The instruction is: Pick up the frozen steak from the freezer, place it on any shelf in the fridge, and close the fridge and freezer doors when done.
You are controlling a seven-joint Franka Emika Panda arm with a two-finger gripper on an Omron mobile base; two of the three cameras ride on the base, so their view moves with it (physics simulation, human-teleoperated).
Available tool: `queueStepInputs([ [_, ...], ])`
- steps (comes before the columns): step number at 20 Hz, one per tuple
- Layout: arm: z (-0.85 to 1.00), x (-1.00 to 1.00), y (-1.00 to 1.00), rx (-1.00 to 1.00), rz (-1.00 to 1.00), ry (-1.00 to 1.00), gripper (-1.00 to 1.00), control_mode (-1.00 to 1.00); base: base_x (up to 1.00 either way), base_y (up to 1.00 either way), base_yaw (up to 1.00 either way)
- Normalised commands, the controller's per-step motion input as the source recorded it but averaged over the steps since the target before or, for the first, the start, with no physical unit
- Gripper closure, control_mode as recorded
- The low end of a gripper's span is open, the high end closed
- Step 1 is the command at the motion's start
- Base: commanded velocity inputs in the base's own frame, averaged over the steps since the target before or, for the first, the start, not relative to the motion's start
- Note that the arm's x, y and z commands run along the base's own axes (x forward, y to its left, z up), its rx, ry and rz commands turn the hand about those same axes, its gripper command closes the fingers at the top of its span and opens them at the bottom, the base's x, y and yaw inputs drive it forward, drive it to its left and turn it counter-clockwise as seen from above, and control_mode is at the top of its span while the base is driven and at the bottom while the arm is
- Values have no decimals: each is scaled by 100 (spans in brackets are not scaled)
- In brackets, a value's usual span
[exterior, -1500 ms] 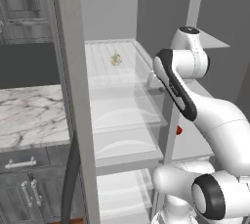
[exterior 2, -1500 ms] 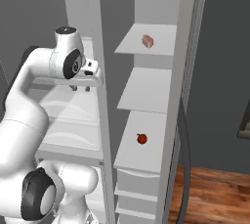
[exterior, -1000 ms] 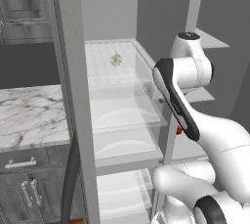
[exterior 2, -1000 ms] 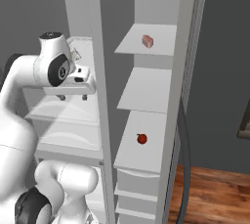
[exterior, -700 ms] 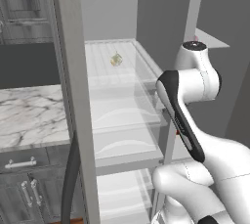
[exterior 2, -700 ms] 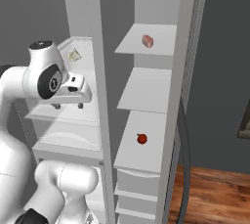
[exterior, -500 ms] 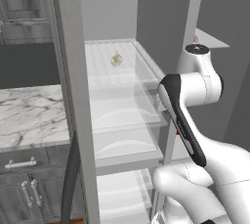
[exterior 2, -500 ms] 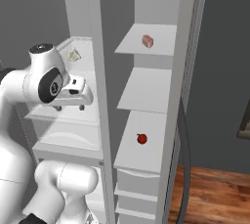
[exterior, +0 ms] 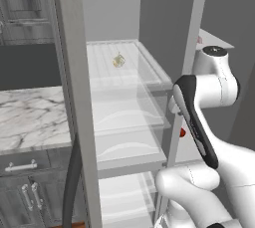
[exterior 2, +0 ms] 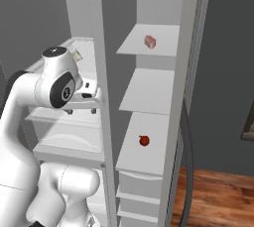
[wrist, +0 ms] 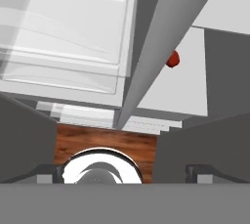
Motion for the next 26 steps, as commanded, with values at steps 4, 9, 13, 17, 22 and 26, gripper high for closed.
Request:
queueStepInputs([
  [4,0,0,-14,0,0,0,-100,-100,0,0,0],
  [9,0,0,0,0,0,0,-100,-100,0,0,0],
  [13,0,0,0,0,0,0,-100,-100,0,0,0],
  [17,0,0,0,0,0,0,-100,-100,0,0,0],
  [22,0,0,0,0,0,0,-100,-100,0,0,0],
  [26,0,0,-6,0,0,0,-100,-100,0,0,0],
])
